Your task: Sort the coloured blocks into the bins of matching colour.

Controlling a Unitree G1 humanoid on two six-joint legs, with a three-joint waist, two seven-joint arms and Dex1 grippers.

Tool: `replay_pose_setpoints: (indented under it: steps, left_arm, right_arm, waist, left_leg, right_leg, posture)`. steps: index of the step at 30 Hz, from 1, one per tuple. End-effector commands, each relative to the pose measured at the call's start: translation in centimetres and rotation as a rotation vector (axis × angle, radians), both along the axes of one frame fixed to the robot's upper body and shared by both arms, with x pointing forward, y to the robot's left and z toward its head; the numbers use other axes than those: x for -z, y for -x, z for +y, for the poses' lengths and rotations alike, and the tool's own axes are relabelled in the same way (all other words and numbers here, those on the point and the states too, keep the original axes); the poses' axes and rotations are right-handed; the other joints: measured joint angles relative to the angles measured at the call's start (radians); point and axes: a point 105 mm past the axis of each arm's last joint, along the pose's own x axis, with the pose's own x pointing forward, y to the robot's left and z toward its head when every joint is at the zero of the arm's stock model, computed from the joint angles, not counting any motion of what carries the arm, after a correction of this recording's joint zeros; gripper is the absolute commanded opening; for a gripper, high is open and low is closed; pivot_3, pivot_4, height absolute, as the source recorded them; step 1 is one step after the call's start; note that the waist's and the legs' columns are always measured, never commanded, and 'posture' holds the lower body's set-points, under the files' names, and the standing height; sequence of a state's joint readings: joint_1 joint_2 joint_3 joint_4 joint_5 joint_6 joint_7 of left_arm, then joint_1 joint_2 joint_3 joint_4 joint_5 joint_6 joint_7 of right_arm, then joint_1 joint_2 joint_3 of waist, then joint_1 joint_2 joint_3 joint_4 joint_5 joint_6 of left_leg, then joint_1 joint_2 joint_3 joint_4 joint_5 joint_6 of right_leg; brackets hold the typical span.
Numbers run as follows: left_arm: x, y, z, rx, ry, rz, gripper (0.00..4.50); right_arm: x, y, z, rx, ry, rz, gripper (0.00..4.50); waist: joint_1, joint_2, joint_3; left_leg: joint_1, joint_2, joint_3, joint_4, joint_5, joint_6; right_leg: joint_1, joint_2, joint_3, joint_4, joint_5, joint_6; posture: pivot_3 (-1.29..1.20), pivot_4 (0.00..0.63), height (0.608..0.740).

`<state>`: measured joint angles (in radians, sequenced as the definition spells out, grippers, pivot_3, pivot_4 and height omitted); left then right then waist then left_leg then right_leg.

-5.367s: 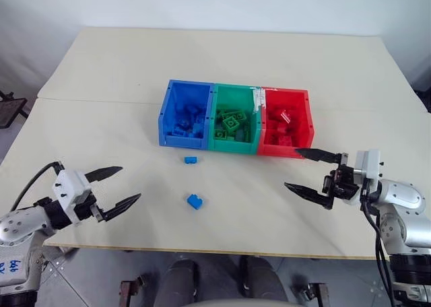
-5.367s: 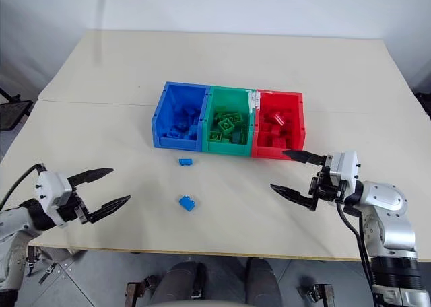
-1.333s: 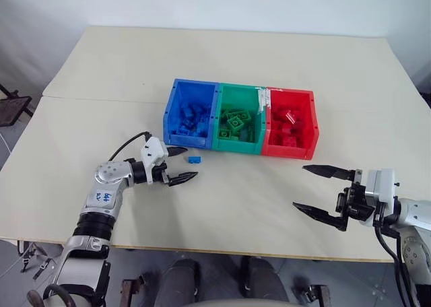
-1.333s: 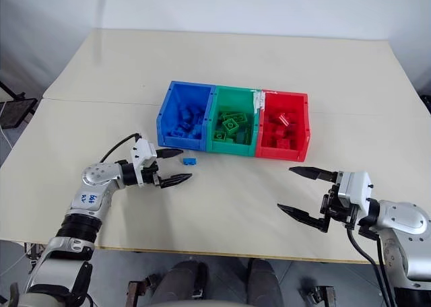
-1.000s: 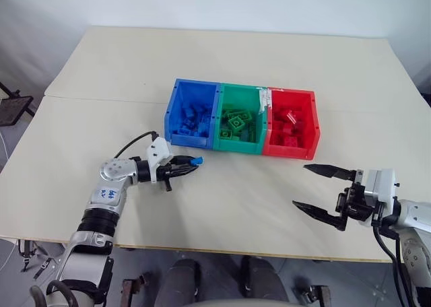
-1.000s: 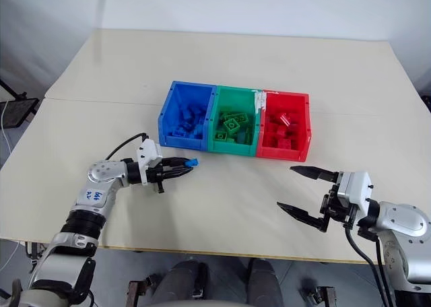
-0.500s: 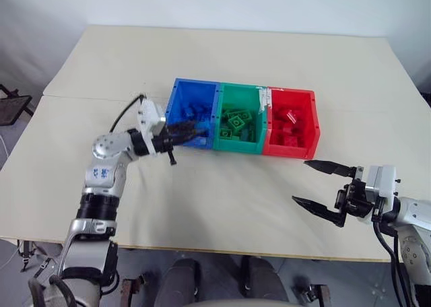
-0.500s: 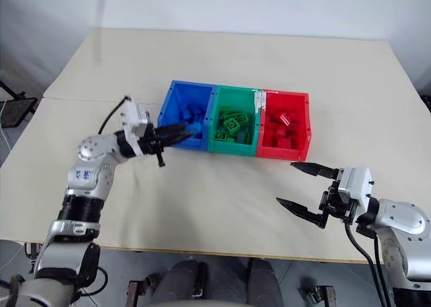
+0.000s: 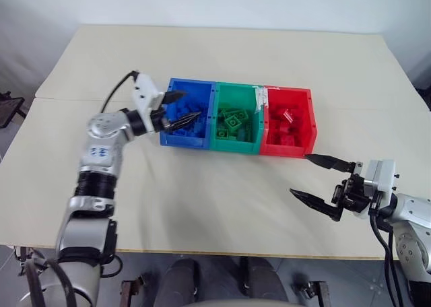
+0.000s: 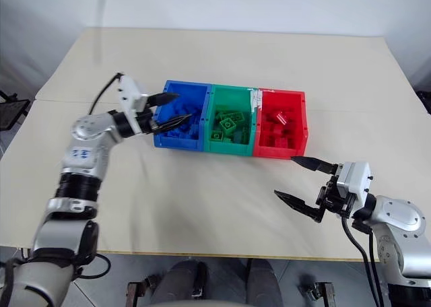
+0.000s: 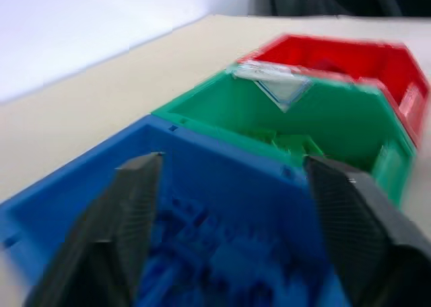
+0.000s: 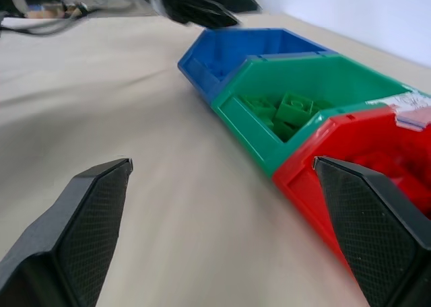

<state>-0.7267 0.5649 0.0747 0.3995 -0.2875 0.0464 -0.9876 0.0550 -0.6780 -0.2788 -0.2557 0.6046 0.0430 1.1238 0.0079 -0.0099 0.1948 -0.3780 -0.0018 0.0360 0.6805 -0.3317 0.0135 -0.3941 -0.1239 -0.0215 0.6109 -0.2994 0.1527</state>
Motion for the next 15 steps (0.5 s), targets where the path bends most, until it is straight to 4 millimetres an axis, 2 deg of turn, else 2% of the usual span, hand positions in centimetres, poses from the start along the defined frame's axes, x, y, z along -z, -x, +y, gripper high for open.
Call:
replay_pose_setpoints:
  steps: [1,4,9,12,15]
  left_arm:
    - [-0.4,2.9,2.5,0.038,-0.053,-0.022,3.43]
    - [1.6,5.0,5.1,-0.001,-0.135,0.051,3.43]
    - [4.3,7.6,7.8,-0.082,-0.174,0.130,3.43]
    - [5.7,8.3,8.6,-0.125,-0.191,0.151,3.43]
    - [5.9,8.8,8.5,-0.147,-0.186,0.142,3.43]
  right_arm:
    - [-0.6,0.2,-0.4,-0.003,0.000,-0.030,4.50]
    - [-0.4,-0.1,-1.0,0.000,0.012,-0.024,4.50]
    - [0.0,-0.7,-1.7,-0.007,0.039,-0.018,4.50]
    - [0.2,-1.0,-2.2,-0.013,0.061,-0.012,4.50]
    - [0.2,-1.3,-2.4,-0.019,0.065,-0.010,4.50]
  waist:
    - [-0.007,0.000,0.000]
    - [-0.010,0.000,0.000]
    - [-0.009,0.000,0.000]
    - [-0.009,0.000,0.000]
    - [-0.010,0.000,0.000]
  left_leg:
    - [0.000,0.000,0.000,0.000,0.000,0.000]
    - [0.000,-0.001,-0.001,0.000,0.000,0.000]
    - [0.002,-0.001,-0.001,-0.001,-0.002,0.002]
    - [0.002,-0.001,-0.002,-0.001,-0.004,0.001]
    - [0.002,0.000,-0.002,-0.001,-0.004,0.001]
  right_leg:
    - [0.000,0.000,0.000,0.000,0.000,0.000]
    - [0.001,-0.002,0.000,0.000,0.000,0.000]
    - [0.001,-0.008,0.001,-0.002,0.000,0.000]
    - [0.002,-0.011,0.000,-0.005,0.000,-0.001]
    - [0.001,-0.011,0.000,-0.005,0.000,-0.001]
  posture:
    - [0.00,0.150,0.740]
    - [0.00,0.150,0.740]
    - [0.00,0.150,0.740]
    - [0.00,0.150,0.740]
    - [0.00,0.150,0.740]
